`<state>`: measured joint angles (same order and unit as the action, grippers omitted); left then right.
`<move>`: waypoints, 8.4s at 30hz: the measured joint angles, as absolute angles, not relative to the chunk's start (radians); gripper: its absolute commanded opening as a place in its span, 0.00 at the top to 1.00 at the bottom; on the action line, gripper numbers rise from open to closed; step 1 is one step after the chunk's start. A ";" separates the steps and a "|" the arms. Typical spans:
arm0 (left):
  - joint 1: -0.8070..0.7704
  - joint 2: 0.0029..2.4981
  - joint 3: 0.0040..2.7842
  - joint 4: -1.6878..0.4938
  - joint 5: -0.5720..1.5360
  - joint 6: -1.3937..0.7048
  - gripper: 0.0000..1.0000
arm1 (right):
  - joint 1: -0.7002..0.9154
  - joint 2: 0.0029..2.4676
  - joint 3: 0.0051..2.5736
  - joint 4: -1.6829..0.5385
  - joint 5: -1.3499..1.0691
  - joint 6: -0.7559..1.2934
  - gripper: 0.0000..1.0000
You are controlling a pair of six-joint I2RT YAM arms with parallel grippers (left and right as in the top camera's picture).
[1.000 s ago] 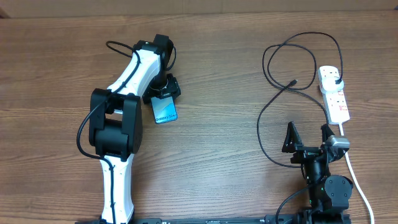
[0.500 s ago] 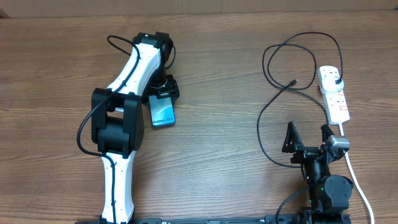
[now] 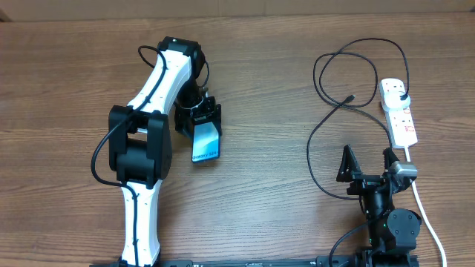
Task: Plug charger to phone and switch on socket
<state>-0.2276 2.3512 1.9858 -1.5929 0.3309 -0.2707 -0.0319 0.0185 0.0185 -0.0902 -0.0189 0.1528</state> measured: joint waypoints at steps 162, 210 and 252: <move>-0.466 1.794 1.022 -0.725 -0.015 -0.733 0.28 | -0.032 0.019 0.019 -0.090 -0.019 0.153 0.00; -0.292 1.820 1.122 -0.891 0.928 -0.440 0.38 | -0.032 0.019 0.019 -0.090 -0.019 0.153 0.00; -0.150 1.820 1.123 -0.749 1.299 -0.522 0.38 | -0.032 0.019 0.019 -0.040 -0.469 0.650 0.00</move>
